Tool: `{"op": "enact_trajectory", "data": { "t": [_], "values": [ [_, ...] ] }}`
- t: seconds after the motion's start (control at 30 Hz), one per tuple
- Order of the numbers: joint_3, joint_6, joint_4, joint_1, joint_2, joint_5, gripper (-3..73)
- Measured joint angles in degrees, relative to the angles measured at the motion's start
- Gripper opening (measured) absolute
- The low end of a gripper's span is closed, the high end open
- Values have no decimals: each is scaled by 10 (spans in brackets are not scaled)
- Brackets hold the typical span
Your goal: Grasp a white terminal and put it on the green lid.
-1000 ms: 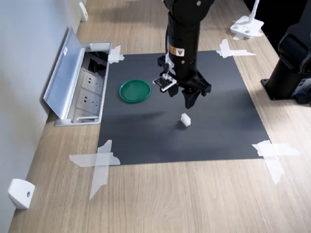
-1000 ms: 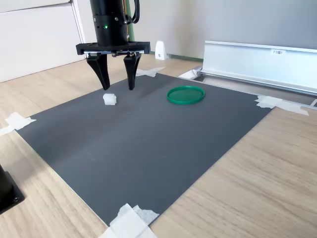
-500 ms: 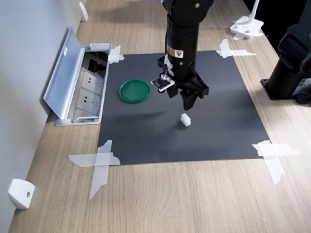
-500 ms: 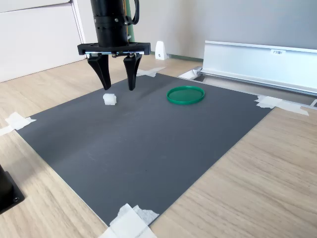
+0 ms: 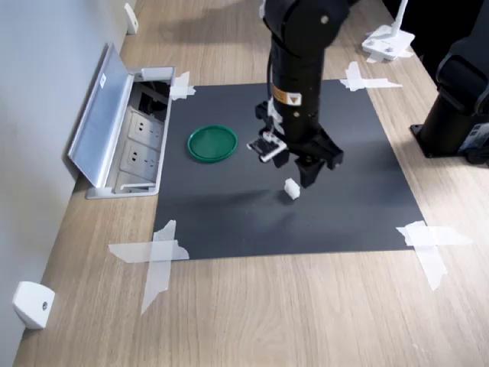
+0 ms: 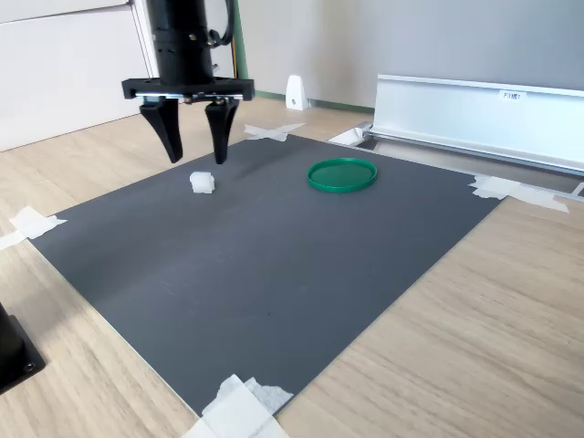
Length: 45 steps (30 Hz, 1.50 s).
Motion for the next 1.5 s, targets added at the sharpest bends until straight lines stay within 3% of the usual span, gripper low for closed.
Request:
{"op": "enact_trajectory", "data": {
  "t": [0.57,1.07,1.2,1.5],
  "values": [
    [-1,17,-29,5,31,-9,585],
    [-1,20,-29,5,65,-20,575],
    [-1,20,-29,5,70,-21,531],
    [-1,20,-24,5,70,-24,318]
  ]
}}
